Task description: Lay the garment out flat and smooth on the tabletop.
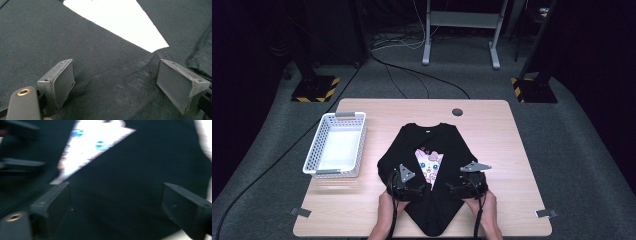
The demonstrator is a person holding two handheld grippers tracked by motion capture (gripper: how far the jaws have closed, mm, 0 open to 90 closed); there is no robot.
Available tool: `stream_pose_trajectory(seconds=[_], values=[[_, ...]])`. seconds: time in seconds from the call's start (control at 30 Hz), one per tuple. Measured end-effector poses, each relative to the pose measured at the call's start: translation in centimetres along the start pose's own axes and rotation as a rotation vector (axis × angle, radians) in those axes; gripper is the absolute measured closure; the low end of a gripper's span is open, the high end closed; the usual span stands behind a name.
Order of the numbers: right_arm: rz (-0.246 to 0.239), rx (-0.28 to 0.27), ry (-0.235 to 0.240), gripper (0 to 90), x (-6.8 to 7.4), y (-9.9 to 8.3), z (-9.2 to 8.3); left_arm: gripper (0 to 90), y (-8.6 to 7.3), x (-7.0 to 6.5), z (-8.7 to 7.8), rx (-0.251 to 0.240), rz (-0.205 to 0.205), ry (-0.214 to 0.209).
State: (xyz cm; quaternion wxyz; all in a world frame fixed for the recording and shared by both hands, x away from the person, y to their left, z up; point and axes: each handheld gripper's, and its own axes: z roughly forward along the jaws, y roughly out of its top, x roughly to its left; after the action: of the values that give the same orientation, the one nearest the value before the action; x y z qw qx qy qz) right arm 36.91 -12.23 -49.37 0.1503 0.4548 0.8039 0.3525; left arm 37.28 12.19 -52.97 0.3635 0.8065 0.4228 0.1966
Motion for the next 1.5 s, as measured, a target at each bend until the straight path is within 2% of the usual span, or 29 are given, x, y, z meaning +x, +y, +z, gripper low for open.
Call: stream_pose_trajectory(seconds=[0.1,0.17,0.3,0.5,0.63,0.9,1.23,1.5], values=[[-0.036,0.044,0.024,16.1,2.0,0.6,1.4,14.9,0.2,0.0,0.2,0.003,-0.004,0.007],[-0.064,0.079,0.019,20.0,3.1,0.7,2.1,14.9,0.3,-0.1,0.3,0.001,-0.011,0.012],[-0.076,0.095,0.030,28.0,3.9,0.7,2.8,14.9,0.7,-0.1,0.7,0.001,-0.016,0.030],[-0.088,0.122,-0.001,45.4,4.0,1.1,3.5,14.9,1.1,-0.1,1.2,-0.002,-0.029,0.041],[-0.098,0.119,-0.039,57.9,3.8,1.3,3.6,14.9,1.4,0.0,1.5,-0.003,-0.034,0.046],[-0.093,0.093,-0.053,74.4,3.0,1.3,3.6,15.0,1.5,0.1,1.7,0.000,-0.041,0.043],[-0.092,0.049,-0.052,80.2,2.7,1.2,3.2,15.0,1.5,0.1,1.7,-0.001,-0.042,0.041],[-0.071,0.006,-0.028,81.2,2.2,1.2,1.8,15.0,1.5,0.2,1.7,0.000,-0.042,0.040]])
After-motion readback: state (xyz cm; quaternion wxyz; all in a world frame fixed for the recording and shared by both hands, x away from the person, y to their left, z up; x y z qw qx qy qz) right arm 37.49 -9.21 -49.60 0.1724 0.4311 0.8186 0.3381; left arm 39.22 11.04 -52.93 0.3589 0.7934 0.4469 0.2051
